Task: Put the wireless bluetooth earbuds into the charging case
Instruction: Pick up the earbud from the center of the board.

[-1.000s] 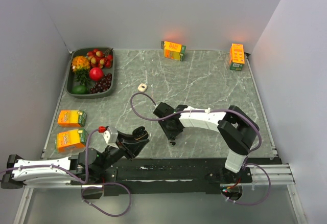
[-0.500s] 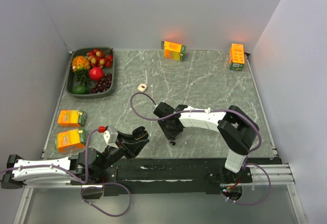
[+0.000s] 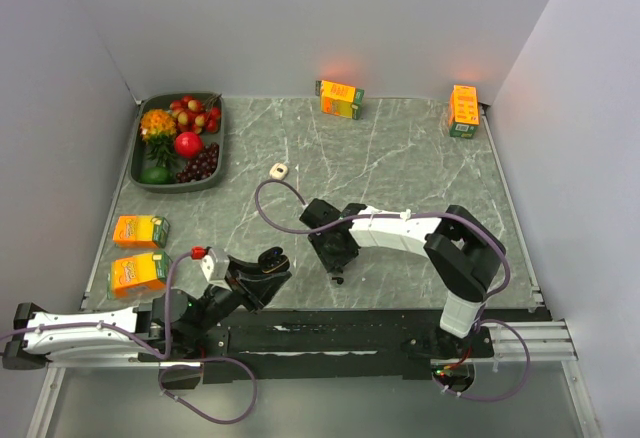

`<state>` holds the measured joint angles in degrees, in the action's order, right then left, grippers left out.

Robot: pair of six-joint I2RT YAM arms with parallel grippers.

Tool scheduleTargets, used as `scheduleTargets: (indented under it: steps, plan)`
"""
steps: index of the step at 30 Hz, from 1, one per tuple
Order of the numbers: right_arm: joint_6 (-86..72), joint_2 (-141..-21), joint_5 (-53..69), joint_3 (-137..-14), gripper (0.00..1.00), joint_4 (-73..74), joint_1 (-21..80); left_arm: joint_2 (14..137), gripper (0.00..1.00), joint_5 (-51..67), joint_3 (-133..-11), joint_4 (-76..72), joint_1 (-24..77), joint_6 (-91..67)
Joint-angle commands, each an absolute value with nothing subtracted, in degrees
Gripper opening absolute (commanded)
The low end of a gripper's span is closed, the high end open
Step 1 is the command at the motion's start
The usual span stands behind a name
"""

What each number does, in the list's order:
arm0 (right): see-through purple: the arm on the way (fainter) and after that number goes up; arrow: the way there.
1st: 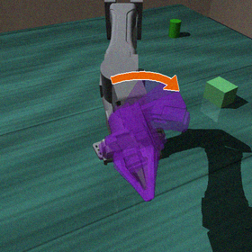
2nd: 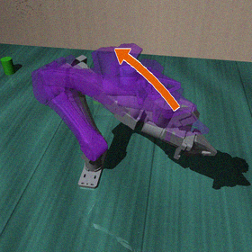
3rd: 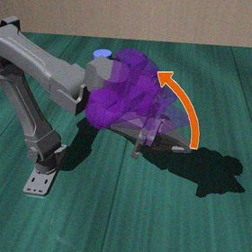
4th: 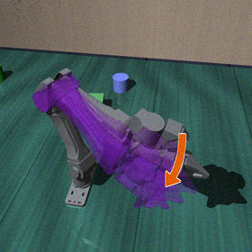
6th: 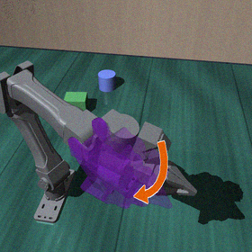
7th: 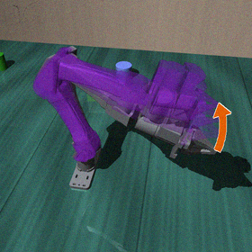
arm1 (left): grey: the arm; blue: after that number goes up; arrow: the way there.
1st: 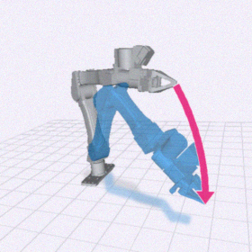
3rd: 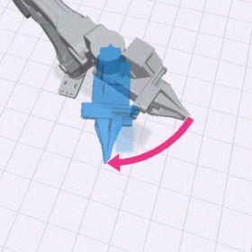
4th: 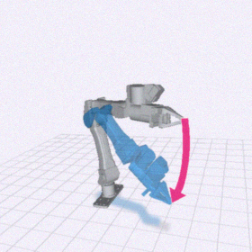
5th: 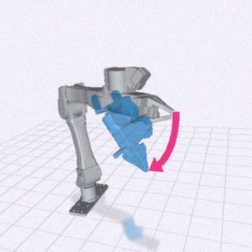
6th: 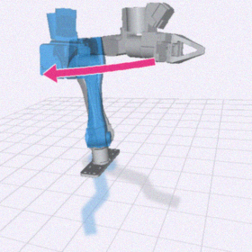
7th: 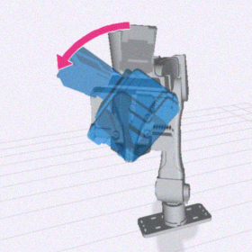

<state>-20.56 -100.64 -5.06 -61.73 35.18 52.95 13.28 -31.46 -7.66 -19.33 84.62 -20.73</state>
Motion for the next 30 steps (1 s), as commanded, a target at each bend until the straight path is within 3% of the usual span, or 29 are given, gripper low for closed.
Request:
scheduleTargets:
  steps: [1,6,22,30]
  plan:
    - [-21.0,-102.22,-6.94,-64.33,0.5,33.66,52.03,12.48,0.01,-32.34,-7.21,-21.01,84.9,-21.53]
    - [-20.74,-102.57,-6.42,-64.34,0.49,33.49,51.94,12.31,0.01,-32.34,-7.3,-20.74,84.9,-21.45]
    - [-21.36,-98.88,-6.59,-62.58,0.1,34.19,51.94,12.92,0.01,-32.25,-7.38,-21.45,84.9,-21.09]
    - [-22.32,-89.48,-9.4,-65.91,0.0,37.26,51.86,13.8,0.01,-32.78,-7.38,-22.94,84.9,-19.87]
